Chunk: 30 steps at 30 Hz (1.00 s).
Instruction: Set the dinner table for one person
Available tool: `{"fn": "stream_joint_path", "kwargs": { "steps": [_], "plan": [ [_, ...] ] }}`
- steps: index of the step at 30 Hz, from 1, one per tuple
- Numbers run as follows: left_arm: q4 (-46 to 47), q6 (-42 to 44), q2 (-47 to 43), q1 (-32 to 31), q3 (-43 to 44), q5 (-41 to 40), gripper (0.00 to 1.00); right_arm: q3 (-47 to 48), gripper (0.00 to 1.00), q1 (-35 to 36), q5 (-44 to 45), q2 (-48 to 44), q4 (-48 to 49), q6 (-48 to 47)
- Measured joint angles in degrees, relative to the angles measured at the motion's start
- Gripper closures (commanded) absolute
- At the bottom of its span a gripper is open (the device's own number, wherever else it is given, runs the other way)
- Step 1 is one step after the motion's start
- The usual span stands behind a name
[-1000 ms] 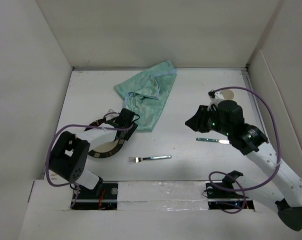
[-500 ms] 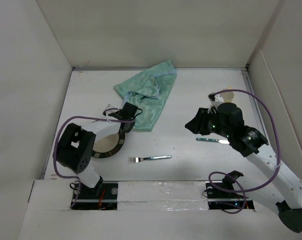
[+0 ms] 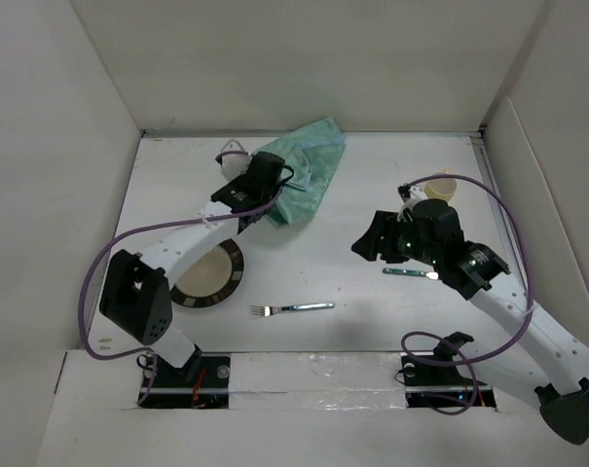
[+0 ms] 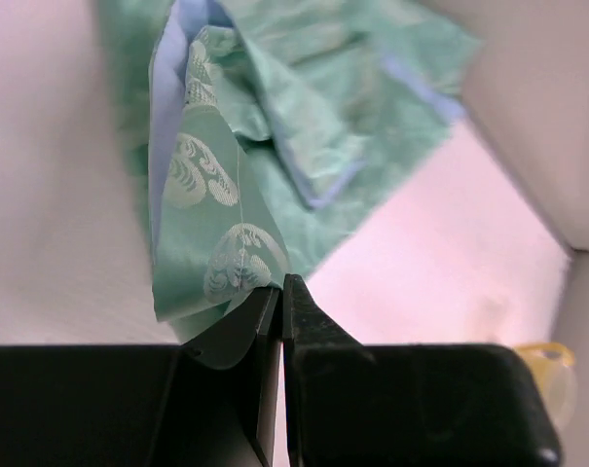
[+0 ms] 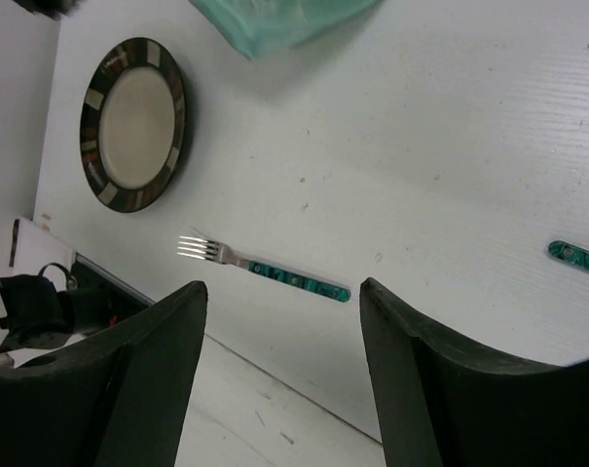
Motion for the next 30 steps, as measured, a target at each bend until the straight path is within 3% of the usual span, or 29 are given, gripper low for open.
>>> {"fn": "stream_joint_path", "kwargs": {
  "steps": [5, 11, 14, 17, 20, 30],
  "plan": [
    [-0.61, 10.64, -0.26, -5.97, 20.35, -1.70, 1.00, -0.42, 0.28, -0.63, 0.09, 2.97, 1.20, 0.44],
    [-1.62, 24.24, 15.56, -16.20, 61.18, -3.41, 1.00, 1.38, 0.17, -4.09, 0.70, 5.57, 1.99, 0.39],
    [-0.52, 29.14, 20.57, -18.91, 72.43, -2.64, 1.00, 3.48, 0.10, -5.79, 0.98, 5.99, 2.01, 0.13],
    [0.48, 32.13, 20.02, -17.64, 72.65, -2.32, 1.00, 5.81, 0.07, -7.41, 1.18, 6.14, 1.99, -0.46],
    [1.84, 32.74, 16.48, -11.98, 66.45, -1.38, 1.00, 7.72, 0.06, -9.05, 1.44, 7.08, 2.25, -1.01],
    [4.13, 29.66, 0.15, 18.86, 31.89, 1.79, 1.00, 6.58, 0.06, -11.04, -0.33, 20.02, 5.88, -0.85]
  ]
}}
